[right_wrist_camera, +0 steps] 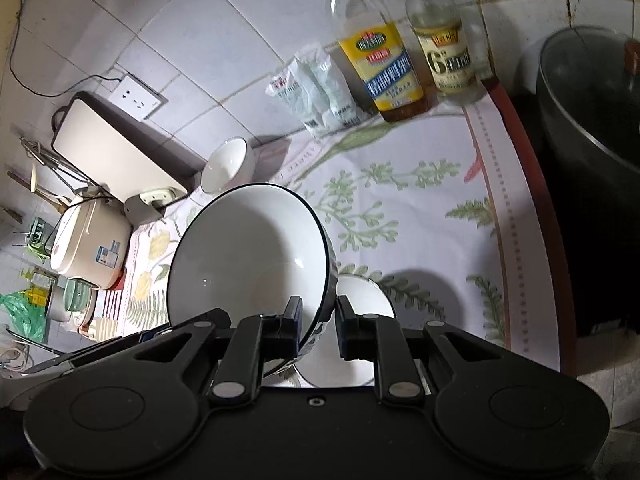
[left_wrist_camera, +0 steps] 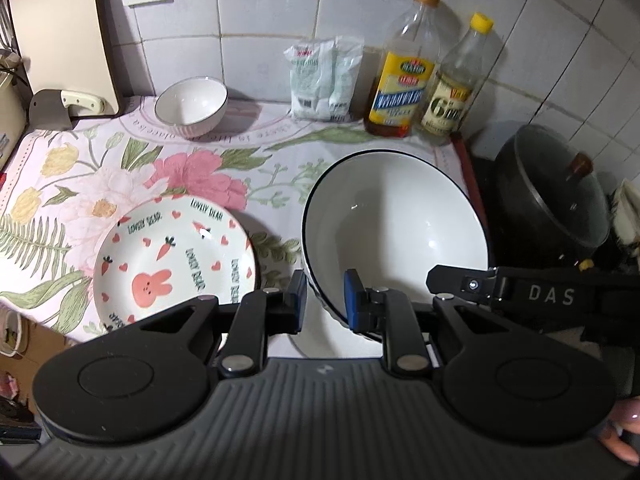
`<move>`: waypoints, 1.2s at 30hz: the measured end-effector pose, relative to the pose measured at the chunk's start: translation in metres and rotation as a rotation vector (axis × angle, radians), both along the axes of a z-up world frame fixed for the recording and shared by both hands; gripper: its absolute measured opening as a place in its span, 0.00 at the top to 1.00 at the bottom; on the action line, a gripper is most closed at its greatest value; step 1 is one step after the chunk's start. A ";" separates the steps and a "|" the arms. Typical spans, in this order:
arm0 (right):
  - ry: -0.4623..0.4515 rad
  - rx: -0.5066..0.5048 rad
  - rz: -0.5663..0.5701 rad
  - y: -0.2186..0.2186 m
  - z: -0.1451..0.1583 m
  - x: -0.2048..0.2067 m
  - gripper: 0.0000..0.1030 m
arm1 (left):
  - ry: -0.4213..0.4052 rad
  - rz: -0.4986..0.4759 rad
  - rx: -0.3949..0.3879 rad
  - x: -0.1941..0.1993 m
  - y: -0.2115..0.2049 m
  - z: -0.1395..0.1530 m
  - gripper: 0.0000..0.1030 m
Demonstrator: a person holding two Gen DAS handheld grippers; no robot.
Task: Organize plates and bowls
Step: 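Carry the bowl over the first bowl and lower it inside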
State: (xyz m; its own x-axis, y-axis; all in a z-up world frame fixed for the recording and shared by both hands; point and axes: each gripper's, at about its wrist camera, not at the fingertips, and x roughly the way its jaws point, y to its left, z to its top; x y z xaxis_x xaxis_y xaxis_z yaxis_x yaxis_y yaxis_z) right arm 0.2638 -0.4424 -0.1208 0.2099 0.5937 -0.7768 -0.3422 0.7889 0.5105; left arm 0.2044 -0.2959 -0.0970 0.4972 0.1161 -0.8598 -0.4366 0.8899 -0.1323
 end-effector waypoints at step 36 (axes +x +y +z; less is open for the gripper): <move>-0.124 -0.294 0.071 0.040 -0.076 -0.017 0.79 | 0.182 -0.006 -0.217 0.018 0.024 -0.106 0.82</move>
State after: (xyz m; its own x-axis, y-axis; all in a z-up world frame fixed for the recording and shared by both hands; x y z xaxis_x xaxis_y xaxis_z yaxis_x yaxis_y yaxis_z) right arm 0.2471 -0.4026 -0.1969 0.2793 0.3646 -0.8883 -0.4469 0.8682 0.2159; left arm 0.2219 -0.2715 -0.2035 0.3328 -0.0827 -0.9394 -0.4653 0.8520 -0.2399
